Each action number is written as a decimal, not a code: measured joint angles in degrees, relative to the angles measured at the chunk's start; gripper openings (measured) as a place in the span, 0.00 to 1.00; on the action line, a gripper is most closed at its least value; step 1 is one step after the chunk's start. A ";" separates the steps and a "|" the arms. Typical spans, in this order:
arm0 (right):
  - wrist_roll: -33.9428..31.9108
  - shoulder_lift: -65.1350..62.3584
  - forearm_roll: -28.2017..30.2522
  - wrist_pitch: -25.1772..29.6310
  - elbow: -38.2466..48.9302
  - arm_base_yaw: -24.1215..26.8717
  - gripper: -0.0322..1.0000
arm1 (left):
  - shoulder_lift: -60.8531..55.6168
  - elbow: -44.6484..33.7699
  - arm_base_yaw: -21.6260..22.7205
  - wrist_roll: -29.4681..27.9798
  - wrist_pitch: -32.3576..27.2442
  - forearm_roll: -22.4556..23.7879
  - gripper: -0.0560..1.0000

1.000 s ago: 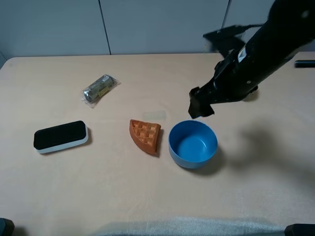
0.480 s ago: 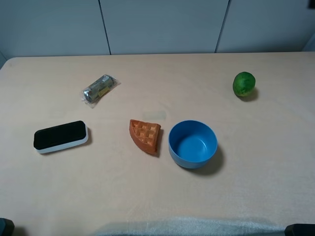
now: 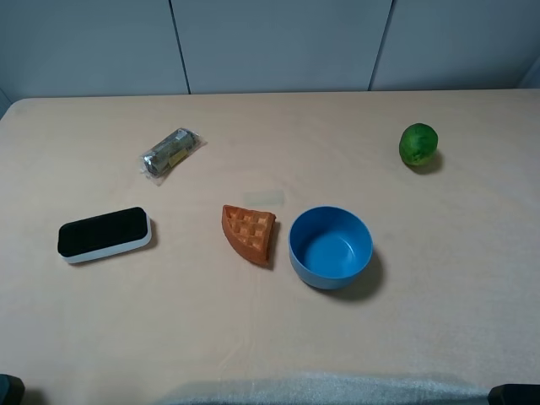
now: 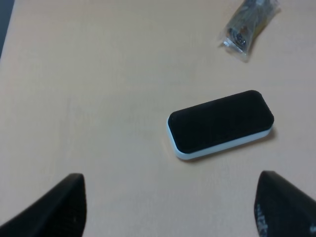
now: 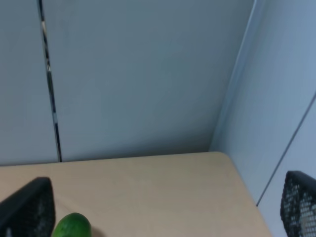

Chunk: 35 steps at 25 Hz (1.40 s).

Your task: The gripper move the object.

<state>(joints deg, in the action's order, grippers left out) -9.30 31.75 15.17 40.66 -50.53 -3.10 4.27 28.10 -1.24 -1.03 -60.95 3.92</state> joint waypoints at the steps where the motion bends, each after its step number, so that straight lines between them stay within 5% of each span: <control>1: 0.00 -1.03 0.00 0.55 0.00 0.00 0.70 | 0.00 0.00 0.00 0.00 0.00 0.00 0.78; 11: -0.12 -14.78 0.00 5.25 1.10 0.00 0.70 | 0.00 0.00 0.00 0.00 0.00 0.00 0.78; 22: 1.14 -31.57 -3.45 15.40 12.91 0.00 0.70 | 0.00 0.00 0.00 0.00 0.00 0.00 0.78; 27: 6.18 -32.09 -5.91 20.21 15.64 0.00 0.70 | 0.00 0.00 0.00 0.00 0.00 0.00 0.78; 35: 7.56 -32.09 -10.04 20.64 20.56 0.00 0.70 | 0.00 0.00 0.00 0.00 0.05 0.00 0.78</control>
<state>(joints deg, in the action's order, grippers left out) -1.74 -0.34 5.13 61.30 -29.97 -3.10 4.27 28.10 -1.24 -1.03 -60.90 3.92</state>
